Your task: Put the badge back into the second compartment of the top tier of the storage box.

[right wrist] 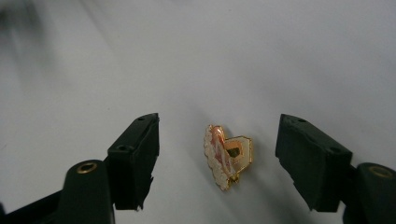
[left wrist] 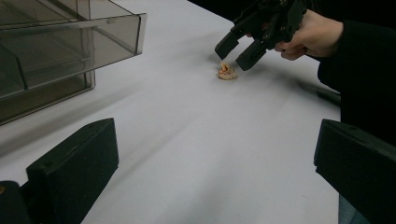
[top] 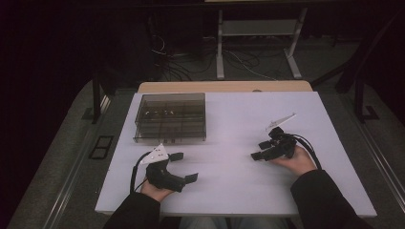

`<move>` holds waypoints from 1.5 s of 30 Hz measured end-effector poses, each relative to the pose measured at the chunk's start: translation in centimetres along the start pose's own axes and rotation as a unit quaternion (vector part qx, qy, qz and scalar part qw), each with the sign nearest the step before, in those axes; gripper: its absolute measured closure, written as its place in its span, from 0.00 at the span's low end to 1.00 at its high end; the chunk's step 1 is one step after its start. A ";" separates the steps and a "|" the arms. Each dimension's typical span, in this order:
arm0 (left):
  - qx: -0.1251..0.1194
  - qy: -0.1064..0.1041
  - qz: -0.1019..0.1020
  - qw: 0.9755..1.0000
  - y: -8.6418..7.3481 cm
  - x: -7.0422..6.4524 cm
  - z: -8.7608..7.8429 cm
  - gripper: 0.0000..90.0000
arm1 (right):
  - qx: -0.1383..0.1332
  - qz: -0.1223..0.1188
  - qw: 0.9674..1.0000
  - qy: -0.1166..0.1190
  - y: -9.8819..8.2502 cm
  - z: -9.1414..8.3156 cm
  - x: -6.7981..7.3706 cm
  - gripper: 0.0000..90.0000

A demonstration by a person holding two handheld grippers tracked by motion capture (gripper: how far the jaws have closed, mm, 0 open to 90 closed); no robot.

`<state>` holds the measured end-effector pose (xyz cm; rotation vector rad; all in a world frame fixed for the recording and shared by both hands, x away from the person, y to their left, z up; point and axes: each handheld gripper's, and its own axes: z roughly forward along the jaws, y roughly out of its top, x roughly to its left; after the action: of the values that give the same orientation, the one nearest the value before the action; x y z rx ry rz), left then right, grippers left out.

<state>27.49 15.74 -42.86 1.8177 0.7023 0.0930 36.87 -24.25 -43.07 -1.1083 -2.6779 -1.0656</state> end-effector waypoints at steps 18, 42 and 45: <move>0.002 -0.002 -0.002 1.000 0.0 0.0 0.0 0.00 | 0.007 0.010 1.000 0.015 -0.6 0.5 -1.4 0.61; 0.004 -0.003 -0.001 1.000 0.0 0.0 0.1 0.00 | -0.003 -0.007 1.000 0.024 -0.7 0.0 -1.0 0.91; 0.005 -0.003 -0.001 1.000 0.0 0.0 0.1 0.00 | -0.003 -0.009 1.000 0.021 -0.7 0.0 -0.9 0.91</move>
<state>27.53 15.68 -42.94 1.8257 0.7009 0.0825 37.06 -25.16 -43.70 -1.0532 -2.6596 -1.0878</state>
